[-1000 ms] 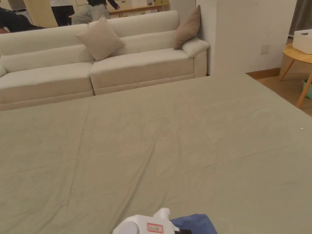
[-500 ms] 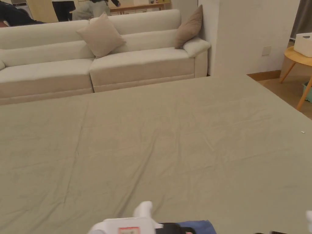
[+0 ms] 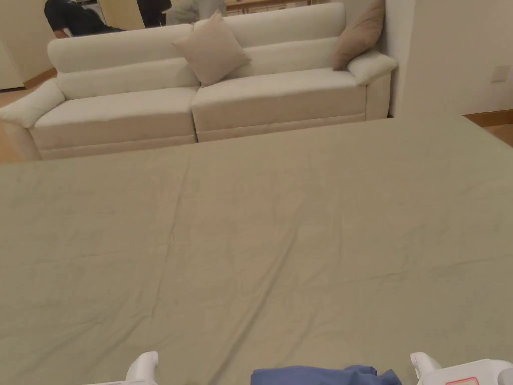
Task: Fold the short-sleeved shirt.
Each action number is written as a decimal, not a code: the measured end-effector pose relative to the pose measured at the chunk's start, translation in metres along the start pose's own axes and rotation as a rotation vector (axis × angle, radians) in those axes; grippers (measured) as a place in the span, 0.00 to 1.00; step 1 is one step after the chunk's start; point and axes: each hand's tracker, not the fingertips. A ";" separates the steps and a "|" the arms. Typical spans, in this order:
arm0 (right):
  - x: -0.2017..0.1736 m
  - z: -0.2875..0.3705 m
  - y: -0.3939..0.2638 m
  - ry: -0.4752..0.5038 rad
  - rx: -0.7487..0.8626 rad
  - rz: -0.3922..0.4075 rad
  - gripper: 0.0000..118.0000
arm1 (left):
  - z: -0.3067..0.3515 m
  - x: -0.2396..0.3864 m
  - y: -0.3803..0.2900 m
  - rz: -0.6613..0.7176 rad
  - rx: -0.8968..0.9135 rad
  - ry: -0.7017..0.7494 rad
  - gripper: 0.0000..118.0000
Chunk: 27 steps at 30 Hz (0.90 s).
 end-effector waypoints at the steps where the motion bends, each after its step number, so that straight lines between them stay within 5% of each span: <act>1: -0.003 0.000 -0.002 0.002 0.004 -0.010 0.00 | -0.004 -0.002 0.000 0.004 -0.012 -0.008 0.00; 6: -0.002 0.005 -0.006 0.004 0.011 -0.014 0.00 | -0.032 -0.020 0.001 -0.016 -0.092 -0.082 0.02; 7: -0.001 0.009 -0.008 -0.004 0.014 -0.006 0.00 | -0.041 -0.026 0.001 0.021 -0.120 -0.066 0.18; 8: 0.000 0.013 -0.010 -0.012 0.016 -0.002 0.00 | -0.050 -0.029 0.000 0.037 -0.141 -0.021 0.51; 9: 0.002 0.017 -0.012 -0.024 0.021 -0.005 0.00 | -0.063 -0.032 -0.002 0.026 -0.177 -0.012 0.94; 10: 0.007 0.021 -0.015 -0.023 0.027 -0.020 0.00 | -0.069 -0.036 -0.004 0.036 -0.139 -0.028 0.98; 14: 0.016 0.023 -0.023 0.004 0.051 -0.060 0.00 | -0.113 -0.025 -0.004 0.023 -0.177 -0.192 1.00; 17: 0.014 0.022 -0.024 0.007 0.062 -0.065 0.00 | -0.121 -0.014 -0.004 0.010 -0.215 -0.134 0.97; 18: 0.014 0.022 -0.024 0.008 0.063 -0.064 0.00 | -0.122 -0.010 -0.002 -0.008 -0.244 -0.148 0.78; 19: 0.015 0.021 -0.024 0.011 0.064 -0.066 0.00 | -0.124 -0.006 -0.003 -0.014 -0.232 -0.128 0.45; 20: 0.015 0.021 -0.025 0.011 0.063 -0.069 0.00 | -0.124 -0.005 -0.002 -0.067 -0.238 -0.004 0.24; 27: 0.000 0.022 -0.027 0.009 0.073 -0.104 0.00 | -0.130 -0.046 0.014 0.051 -0.326 -0.196 0.24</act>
